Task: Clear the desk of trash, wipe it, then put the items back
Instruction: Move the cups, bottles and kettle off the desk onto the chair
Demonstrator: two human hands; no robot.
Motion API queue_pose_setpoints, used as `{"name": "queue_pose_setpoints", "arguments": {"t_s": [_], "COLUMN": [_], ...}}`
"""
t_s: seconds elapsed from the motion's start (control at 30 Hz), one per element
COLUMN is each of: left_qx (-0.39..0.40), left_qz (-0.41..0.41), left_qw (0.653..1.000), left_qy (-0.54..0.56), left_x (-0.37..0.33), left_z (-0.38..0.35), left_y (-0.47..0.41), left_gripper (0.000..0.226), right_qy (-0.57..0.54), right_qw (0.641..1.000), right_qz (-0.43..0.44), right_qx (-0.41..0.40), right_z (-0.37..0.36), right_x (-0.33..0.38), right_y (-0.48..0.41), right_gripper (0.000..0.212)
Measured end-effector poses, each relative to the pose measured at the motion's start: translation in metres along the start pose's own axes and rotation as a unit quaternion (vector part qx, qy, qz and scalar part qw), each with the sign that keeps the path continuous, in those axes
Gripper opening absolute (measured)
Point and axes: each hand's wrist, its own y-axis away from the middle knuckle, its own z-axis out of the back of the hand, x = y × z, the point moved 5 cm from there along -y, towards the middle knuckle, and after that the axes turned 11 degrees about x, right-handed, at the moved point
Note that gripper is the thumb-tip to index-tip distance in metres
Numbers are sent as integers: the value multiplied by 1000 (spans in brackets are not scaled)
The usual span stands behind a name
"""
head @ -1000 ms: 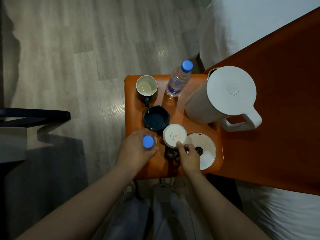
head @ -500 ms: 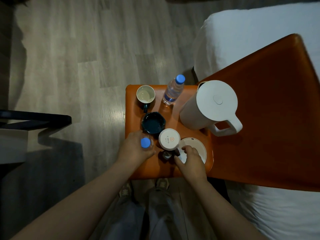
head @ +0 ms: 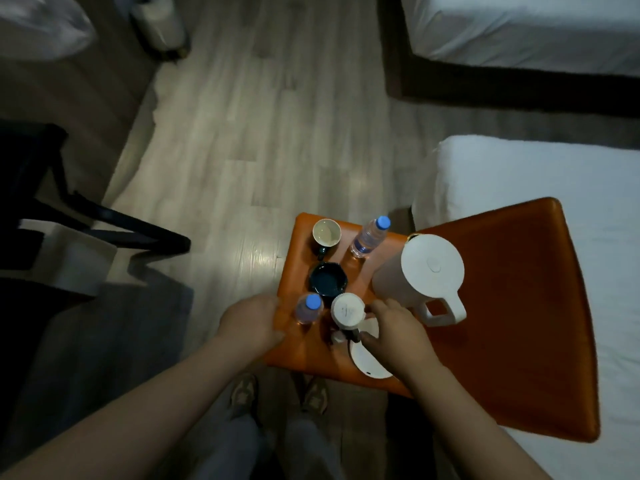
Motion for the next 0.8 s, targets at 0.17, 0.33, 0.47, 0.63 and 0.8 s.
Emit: {"name": "queue_pose_setpoints", "arguments": {"t_s": [0.17, 0.33, 0.47, 0.63, 0.8], "left_qx": [-53, -140, -200, -257, -294], "left_qz": [27, 57, 105, 150, 184], "left_qw": [998, 985, 968, 943, 922], "left_qy": [21, 78, 110, 147, 173], "left_x": [26, 74, 124, 190, 252], "left_z": [24, 43, 52, 46, 23], "left_y": [57, 122, 181, 260, 338], "left_gripper": [45, 52, 51, 46, 50], "right_qy": [55, 89, 153, 206, 224], "right_qw": [995, 976, 951, 920, 894], "right_qz": [81, 195, 267, 332, 388], "right_qx": [12, 24, 19, 27, 22], "right_z": [45, 69, 73, 52, 14], "right_x": [65, 160, 245, 345, 434], "right_y": [18, 33, 50, 84, 128], "right_gripper": [42, 45, 50, 50, 49]}}
